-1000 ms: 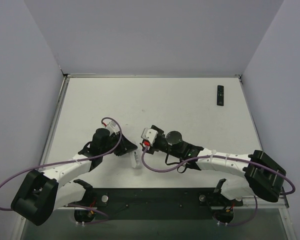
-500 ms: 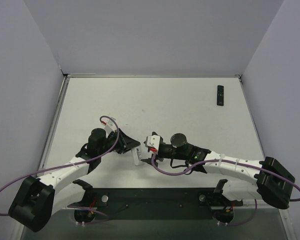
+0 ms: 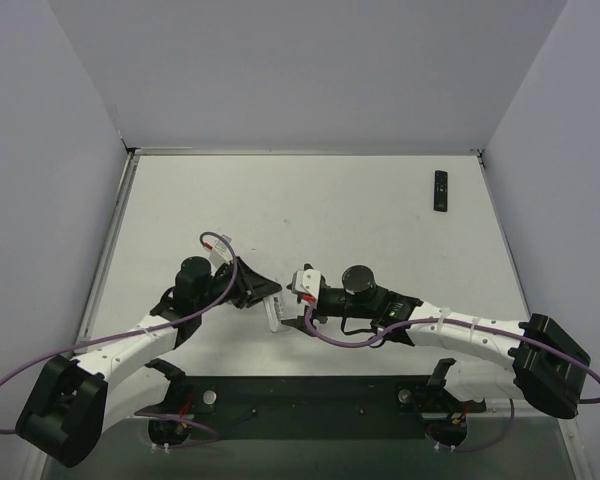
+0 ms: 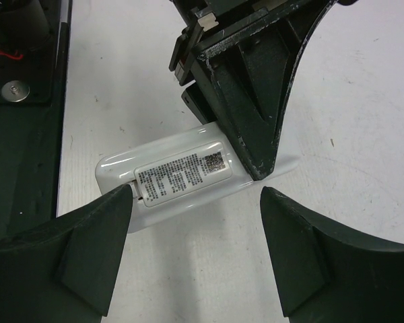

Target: Load the batteries into the remote control

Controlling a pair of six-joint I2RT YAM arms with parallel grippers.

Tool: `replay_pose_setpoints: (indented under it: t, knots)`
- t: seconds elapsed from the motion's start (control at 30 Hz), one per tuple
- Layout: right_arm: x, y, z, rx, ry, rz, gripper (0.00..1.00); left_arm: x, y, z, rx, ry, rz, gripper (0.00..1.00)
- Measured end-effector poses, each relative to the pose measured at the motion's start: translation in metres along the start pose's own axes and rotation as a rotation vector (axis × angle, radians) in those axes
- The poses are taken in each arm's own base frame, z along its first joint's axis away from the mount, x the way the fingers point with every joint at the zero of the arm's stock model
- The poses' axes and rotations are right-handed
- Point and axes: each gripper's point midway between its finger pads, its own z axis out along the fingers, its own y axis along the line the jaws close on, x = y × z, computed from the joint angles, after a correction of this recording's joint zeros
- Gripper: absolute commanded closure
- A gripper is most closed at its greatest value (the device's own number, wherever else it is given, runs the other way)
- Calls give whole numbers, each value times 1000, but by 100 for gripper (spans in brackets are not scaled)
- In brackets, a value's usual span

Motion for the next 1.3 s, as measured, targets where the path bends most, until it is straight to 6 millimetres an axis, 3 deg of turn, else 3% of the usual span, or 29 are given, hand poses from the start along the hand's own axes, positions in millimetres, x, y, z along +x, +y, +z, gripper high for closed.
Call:
replay_pose_setpoints:
  t: [0.67,1.3]
  knots:
    - [-5,1,6,13,16,-107,31,-1,2,1,-3,-3,-45,100]
    - [0,-26,11,208,12,-338,34,-26,15,8,-48,-121,-52,100]
